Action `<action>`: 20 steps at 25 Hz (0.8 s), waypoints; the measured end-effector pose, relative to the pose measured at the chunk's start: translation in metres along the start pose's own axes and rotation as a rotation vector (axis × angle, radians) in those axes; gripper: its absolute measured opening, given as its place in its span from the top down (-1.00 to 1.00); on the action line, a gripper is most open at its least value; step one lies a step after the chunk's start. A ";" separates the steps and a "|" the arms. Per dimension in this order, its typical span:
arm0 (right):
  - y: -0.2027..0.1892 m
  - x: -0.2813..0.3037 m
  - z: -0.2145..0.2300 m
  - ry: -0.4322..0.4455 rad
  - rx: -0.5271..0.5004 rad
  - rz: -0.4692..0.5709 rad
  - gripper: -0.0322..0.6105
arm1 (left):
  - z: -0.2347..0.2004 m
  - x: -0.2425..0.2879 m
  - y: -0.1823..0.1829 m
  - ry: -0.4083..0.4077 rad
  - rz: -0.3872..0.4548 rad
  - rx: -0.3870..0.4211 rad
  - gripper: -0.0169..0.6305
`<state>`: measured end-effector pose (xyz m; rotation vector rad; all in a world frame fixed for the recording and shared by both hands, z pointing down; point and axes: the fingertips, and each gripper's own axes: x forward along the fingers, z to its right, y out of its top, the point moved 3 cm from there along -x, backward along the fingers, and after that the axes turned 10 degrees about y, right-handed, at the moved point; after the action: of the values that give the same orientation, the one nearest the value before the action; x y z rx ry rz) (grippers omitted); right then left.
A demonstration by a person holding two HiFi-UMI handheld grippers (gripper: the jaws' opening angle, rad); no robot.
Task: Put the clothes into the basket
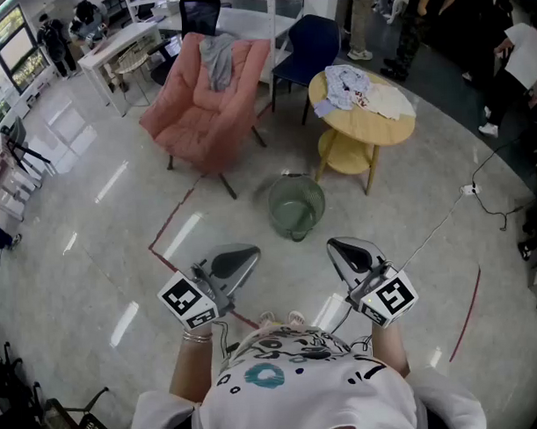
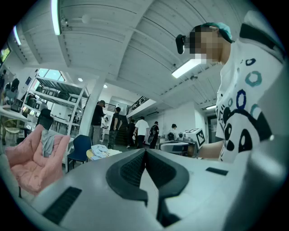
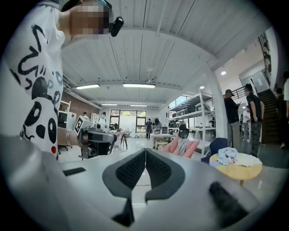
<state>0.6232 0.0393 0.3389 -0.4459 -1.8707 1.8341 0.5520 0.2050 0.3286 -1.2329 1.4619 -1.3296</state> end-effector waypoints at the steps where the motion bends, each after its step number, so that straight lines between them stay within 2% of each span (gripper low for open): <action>1: 0.003 0.001 0.003 -0.005 -0.003 0.005 0.81 | -0.003 0.001 0.005 0.007 0.010 0.016 0.90; 6: 0.016 0.010 0.010 -0.001 -0.028 0.028 0.81 | -0.017 0.000 0.021 0.068 0.051 0.080 0.90; 11: 0.022 0.022 0.007 0.038 -0.030 0.032 0.81 | -0.028 -0.014 0.019 0.141 0.087 0.030 0.90; 15: 0.024 0.026 0.004 0.127 0.008 0.082 0.80 | -0.028 -0.020 0.007 0.205 0.087 -0.019 0.90; 20: -0.005 0.034 0.000 0.252 -0.008 -0.015 0.80 | -0.019 -0.022 -0.009 0.259 0.051 -0.043 0.90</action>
<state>0.5955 0.0578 0.3475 -0.6328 -1.7067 1.6749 0.5398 0.2308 0.3393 -1.0718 1.6979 -1.4722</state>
